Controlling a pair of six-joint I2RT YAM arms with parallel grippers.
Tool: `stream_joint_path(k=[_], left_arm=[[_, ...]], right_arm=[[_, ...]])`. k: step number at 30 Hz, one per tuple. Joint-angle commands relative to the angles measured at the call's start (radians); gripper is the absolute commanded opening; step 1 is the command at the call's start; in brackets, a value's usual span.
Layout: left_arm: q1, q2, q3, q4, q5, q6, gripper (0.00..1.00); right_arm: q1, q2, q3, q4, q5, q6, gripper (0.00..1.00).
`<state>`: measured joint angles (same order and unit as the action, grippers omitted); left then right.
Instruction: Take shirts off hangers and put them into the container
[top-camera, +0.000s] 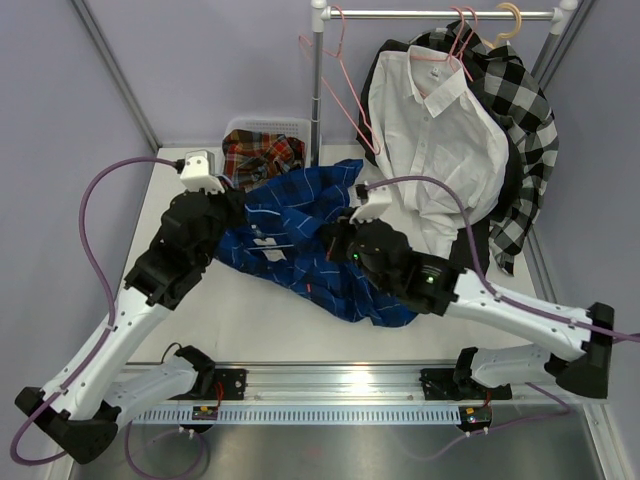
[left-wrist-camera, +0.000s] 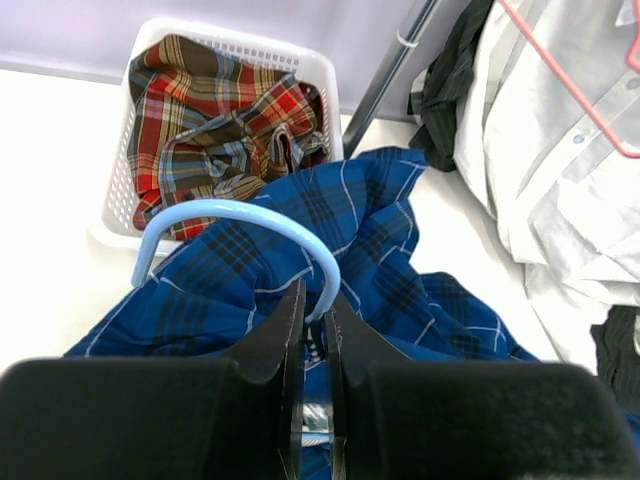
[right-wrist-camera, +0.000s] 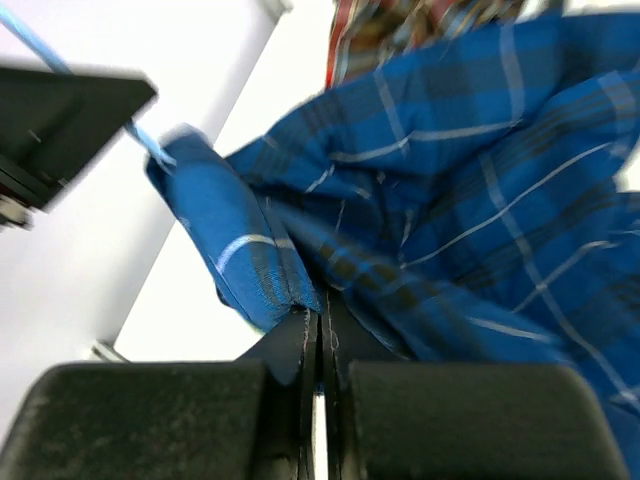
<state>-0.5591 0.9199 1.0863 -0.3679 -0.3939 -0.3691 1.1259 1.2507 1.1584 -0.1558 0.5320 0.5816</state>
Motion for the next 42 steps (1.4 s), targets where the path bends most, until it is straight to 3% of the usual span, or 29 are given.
stream_joint_path(k=[1,6,18,23,27,30,34,36,42], left_arm=[[0.001,-0.032,0.017,0.043,-0.069,0.041,0.00],[0.001,-0.035,0.032,0.043,0.001,0.071,0.00],[0.001,-0.042,0.035,0.047,0.073,0.075,0.00],[0.001,-0.096,-0.003,0.148,0.275,0.101,0.00],[0.001,-0.137,-0.049,0.222,0.337,0.076,0.00],[0.001,-0.144,-0.060,0.250,0.377,0.050,0.00],[0.001,-0.127,-0.074,0.288,0.469,0.007,0.00],[0.001,-0.115,-0.072,0.291,0.489,-0.016,0.00],[0.001,-0.090,-0.065,0.267,0.474,-0.007,0.00]], right_arm=[[-0.003,-0.135,0.011,-0.172,0.164,0.000,0.00],[-0.055,-0.282,0.012,-0.393,0.229,0.035,0.00],[-0.187,-0.501,-0.006,-0.651,0.278,0.000,0.00],[-0.196,-0.482,-0.038,-0.683,0.258,0.000,0.00],[-0.196,-0.476,-0.101,-0.589,0.140,-0.050,0.00],[-0.196,-0.459,-0.158,-0.506,-0.045,-0.120,0.01],[-0.196,-0.345,-0.157,-0.510,-0.216,-0.167,0.02],[-0.196,-0.295,-0.138,-0.525,-0.266,-0.200,0.06],[-0.196,-0.338,-0.071,-0.568,-0.326,-0.282,0.44]])
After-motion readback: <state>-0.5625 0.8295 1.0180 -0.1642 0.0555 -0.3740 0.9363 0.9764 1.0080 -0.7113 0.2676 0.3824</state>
